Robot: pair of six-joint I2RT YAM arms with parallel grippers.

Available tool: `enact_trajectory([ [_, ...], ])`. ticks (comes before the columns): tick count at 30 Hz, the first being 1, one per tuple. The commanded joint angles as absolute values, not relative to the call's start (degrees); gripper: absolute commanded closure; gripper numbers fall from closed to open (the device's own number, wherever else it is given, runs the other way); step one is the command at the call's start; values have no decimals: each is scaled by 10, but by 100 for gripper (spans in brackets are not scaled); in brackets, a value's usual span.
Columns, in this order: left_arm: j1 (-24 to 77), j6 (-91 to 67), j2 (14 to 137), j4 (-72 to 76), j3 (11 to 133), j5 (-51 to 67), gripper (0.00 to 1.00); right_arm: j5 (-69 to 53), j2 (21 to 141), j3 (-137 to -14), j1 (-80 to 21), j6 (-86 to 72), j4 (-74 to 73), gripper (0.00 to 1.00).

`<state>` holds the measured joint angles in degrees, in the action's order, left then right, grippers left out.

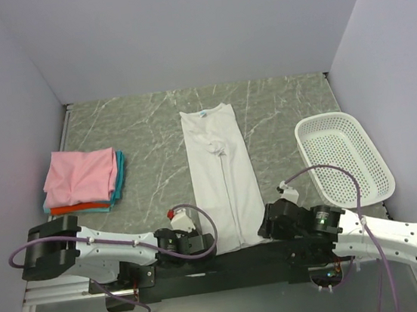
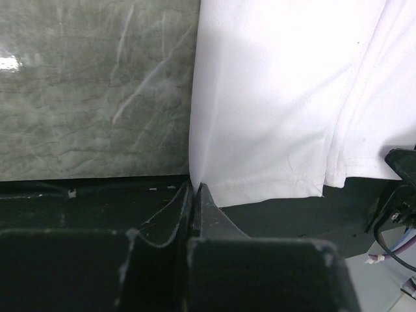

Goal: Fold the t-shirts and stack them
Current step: Fold the tshirt

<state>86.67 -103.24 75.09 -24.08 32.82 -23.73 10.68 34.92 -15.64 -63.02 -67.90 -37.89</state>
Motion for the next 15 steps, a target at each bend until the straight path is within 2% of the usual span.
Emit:
enact_trajectory([
  [1,870,-1043,730,-236,316,-234,99,118,362,-185,-633,-676,-461,44],
  [11,870,-1024,741,-224,318,-226,99,64,371,-170,-634,-657,-431,57],
  [14,870,-1020,743,-215,320,-226,99,54,368,-166,-635,-652,-412,75],
  [15,870,-1020,744,-215,321,-227,99,57,366,-168,-635,-650,-412,85],
])
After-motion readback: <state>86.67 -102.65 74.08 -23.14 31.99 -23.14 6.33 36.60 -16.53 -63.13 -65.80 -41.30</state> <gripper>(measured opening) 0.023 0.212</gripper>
